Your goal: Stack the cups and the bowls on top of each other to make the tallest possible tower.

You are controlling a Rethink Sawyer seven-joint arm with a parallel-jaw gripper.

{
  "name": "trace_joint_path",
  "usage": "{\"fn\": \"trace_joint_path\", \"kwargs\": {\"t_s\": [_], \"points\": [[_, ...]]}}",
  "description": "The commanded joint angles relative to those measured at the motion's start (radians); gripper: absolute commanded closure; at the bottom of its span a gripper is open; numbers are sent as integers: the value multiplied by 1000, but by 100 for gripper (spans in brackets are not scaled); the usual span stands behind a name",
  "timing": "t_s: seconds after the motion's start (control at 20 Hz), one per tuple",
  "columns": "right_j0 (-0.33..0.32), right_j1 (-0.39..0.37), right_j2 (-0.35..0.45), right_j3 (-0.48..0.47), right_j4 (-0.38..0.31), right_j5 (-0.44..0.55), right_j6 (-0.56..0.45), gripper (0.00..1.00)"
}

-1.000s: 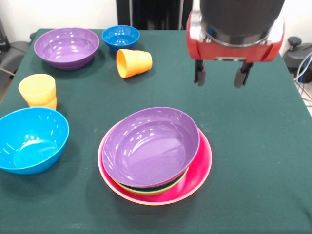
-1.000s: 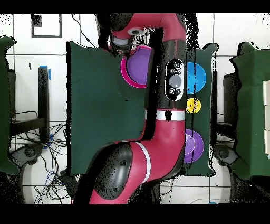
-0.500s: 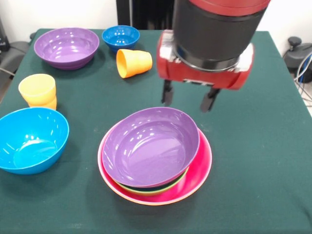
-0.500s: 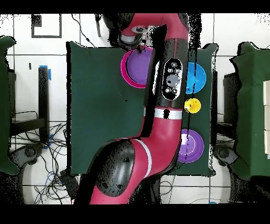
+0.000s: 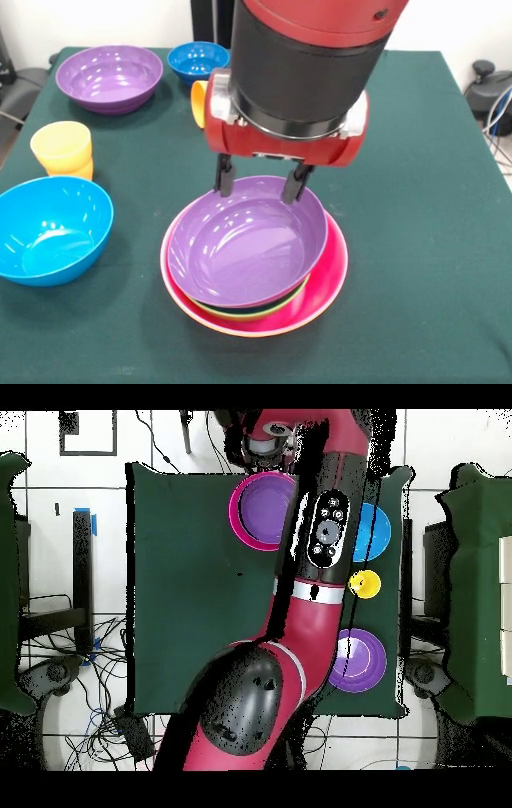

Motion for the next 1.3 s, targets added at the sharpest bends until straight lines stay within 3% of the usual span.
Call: {"fn": "trace_joint_path", "kwargs": {"t_s": [0.05,0.15,0.35,1.3], "points": [[-28,-17,275,-24,-255,123,-354,0],[-33,-3,329,-27,-305,118,-351,0],[-43,11,364,-11,-294,116,-303,0],[-65,50,247,95,-99,56,-152,0]]}}
